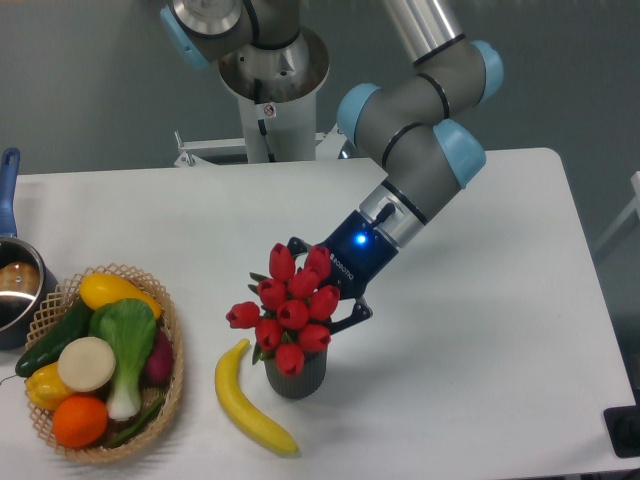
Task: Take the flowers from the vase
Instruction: 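Lift the gripped tulips upward out of the grey vase, then carry the tulip bouquet up and away from the vase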
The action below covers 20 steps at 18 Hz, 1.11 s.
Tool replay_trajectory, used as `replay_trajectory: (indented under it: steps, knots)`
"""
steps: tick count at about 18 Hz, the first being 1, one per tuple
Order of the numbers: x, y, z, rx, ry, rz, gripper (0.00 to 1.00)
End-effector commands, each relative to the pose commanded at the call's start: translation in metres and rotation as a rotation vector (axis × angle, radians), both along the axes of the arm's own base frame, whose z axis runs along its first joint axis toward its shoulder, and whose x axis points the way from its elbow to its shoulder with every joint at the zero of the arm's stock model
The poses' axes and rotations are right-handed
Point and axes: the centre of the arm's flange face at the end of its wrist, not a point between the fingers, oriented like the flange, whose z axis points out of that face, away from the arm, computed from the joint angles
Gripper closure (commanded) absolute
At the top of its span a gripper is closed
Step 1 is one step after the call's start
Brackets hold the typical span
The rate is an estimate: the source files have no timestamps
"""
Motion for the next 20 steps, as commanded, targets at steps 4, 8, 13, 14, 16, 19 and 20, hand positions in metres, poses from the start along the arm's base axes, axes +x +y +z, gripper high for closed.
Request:
replay_trajectory:
  steps: [4, 8, 13, 14, 16, 19, 20]
  knots:
    - [0.003, -0.002, 0.026, 0.033, 0.008, 0.005, 0.52]
    - [0.008, -0.007, 0.054, 0.060, 0.029, 0.014, 0.52]
    - [-0.001, -0.006, 0.081, 0.073, 0.036, 0.035, 0.52]
    - [-0.003, -0.005, 0.090, 0.075, 0.035, 0.042, 0.52]
    - [-0.006, -0.002, 0.109, 0.078, 0.024, 0.059, 0.52]
    - [-0.013, 0.001, 0.140, 0.088, 0.023, 0.083, 0.52]
    - [-0.015, 0.000, 0.147, 0.091, 0.022, 0.090, 0.52]
